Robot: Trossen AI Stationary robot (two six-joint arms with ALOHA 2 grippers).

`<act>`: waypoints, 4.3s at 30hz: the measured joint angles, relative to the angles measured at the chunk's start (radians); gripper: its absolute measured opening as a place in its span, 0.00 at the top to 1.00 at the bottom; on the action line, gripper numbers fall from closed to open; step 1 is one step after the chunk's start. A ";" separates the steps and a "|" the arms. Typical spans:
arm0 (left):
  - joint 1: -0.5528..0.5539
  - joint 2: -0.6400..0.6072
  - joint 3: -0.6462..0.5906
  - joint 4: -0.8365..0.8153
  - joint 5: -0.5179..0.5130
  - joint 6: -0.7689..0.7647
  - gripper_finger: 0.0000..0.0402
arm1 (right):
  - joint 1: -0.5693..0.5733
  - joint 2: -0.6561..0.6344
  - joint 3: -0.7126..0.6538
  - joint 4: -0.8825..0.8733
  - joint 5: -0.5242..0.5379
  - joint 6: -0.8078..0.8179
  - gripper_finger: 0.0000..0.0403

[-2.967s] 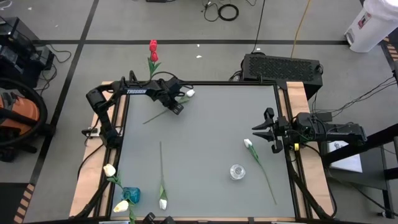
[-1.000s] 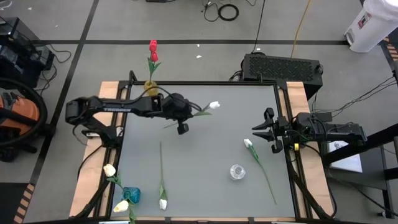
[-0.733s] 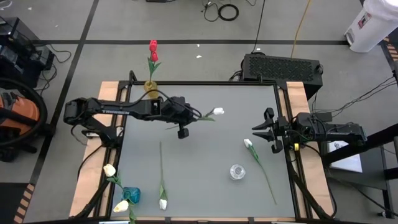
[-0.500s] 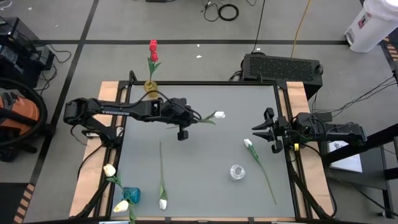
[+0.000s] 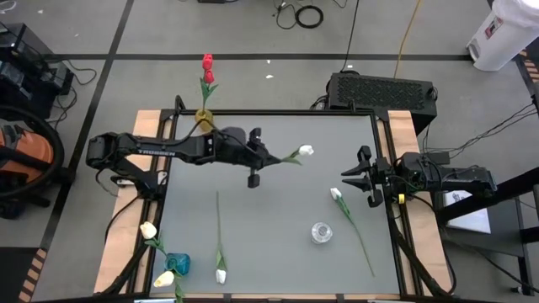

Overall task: Sort flowers into vase by color
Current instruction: Put the top white tulip into the transparent vase

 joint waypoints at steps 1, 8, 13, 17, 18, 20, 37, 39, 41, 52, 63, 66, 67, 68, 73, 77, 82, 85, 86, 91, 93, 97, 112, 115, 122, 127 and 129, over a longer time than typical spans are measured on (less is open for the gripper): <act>-0.001 0.000 0.000 0.022 0.009 -0.004 1.00 | 0.000 0.000 0.000 0.000 0.000 0.000 0.79; -0.022 0.003 0.000 0.153 0.022 -0.081 1.00 | 0.000 0.000 0.000 0.013 0.000 0.001 0.79; -0.049 0.021 -0.001 0.202 0.022 -0.073 1.00 | 0.000 0.000 0.000 0.017 -0.001 0.107 0.79; -0.056 0.043 -0.001 0.235 0.022 -0.065 1.00 | 0.000 0.000 0.000 0.022 0.000 0.192 0.79; -0.056 0.049 0.000 0.256 0.022 -0.051 1.00 | 0.000 0.000 0.000 0.026 0.000 0.193 0.79; -0.057 0.051 -0.001 0.258 0.022 -0.042 1.00 | 0.000 0.000 0.000 0.037 0.007 0.194 0.79; -0.085 0.091 0.000 0.435 0.065 -0.027 1.00 | 0.000 0.062 0.001 0.180 0.229 0.021 0.79; -0.085 0.091 0.000 0.438 0.065 -0.027 1.00 | 0.000 0.101 0.001 0.219 0.228 0.009 0.79; -0.085 0.090 0.000 0.438 0.065 -0.028 1.00 | 0.000 0.147 0.001 0.267 0.228 -0.009 0.78; -0.093 0.090 0.000 0.437 0.065 -0.028 1.00 | 0.000 0.447 0.001 0.624 0.201 -0.026 0.62; -0.097 0.090 0.000 0.437 0.065 -0.028 1.00 | 0.011 0.705 0.052 0.891 0.124 -0.019 0.60; -0.097 0.090 0.000 0.437 0.065 -0.028 1.00 | 0.028 0.782 0.112 0.883 0.122 -0.044 0.60; -0.097 0.090 0.000 0.437 0.065 -0.028 1.00 | 0.033 0.807 0.132 0.881 0.122 -0.056 0.60; -0.097 0.090 0.000 0.437 0.065 -0.028 1.00 | 0.039 0.831 0.153 0.880 0.122 -0.072 0.60; -0.097 0.090 0.000 0.437 0.065 -0.028 1.00 | 0.054 0.925 0.228 0.877 0.126 -0.126 0.60; -0.098 0.090 0.000 0.436 0.071 -0.029 1.00 | 0.054 0.972 0.270 0.878 0.125 -0.133 0.60; -0.105 0.090 0.000 0.436 0.074 -0.028 1.00 | 0.054 1.009 0.309 0.885 0.109 -0.136 0.60; -0.109 0.090 0.000 0.435 0.074 -0.028 1.00 | 0.054 1.022 0.323 0.889 0.102 -0.136 0.60; -0.111 0.090 0.000 0.436 0.074 -0.028 1.00 | 0.054 1.022 0.323 0.889 0.101 -0.135 0.60; -0.112 0.090 0.000 0.435 0.074 -0.028 1.00 | 0.055 1.022 0.324 0.892 0.098 -0.126 0.60; -0.112 0.090 0.000 0.435 0.074 -0.028 1.00 | 0.060 1.022 0.324 0.892 0.087 -0.123 0.60; -0.112 0.090 0.000 0.435 0.074 -0.028 1.00 | 0.075 1.022 0.324 0.895 0.073 -0.120 0.60; -0.112 0.090 0.000 0.435 0.074 -0.028 1.00 | 0.084 1.022 0.324 0.937 0.078 -0.117 0.60; -0.112 0.090 0.000 0.435 0.074 -0.028 1.00 | 0.086 1.023 0.324 0.937 0.078 -0.104 0.60; -0.112 0.090 0.000 0.436 0.074 -0.028 1.00 | 0.086 1.023 0.324 0.937 0.085 -0.101 0.60; -0.112 0.089 0.000 0.436 0.074 -0.027 1.00 | 0.085 1.041 0.324 0.941 0.110 -0.102 0.60; -0.112 0.089 0.000 0.437 0.074 -0.027 1.00 | 0.085 1.056 0.324 0.957 0.109 -0.100 0.60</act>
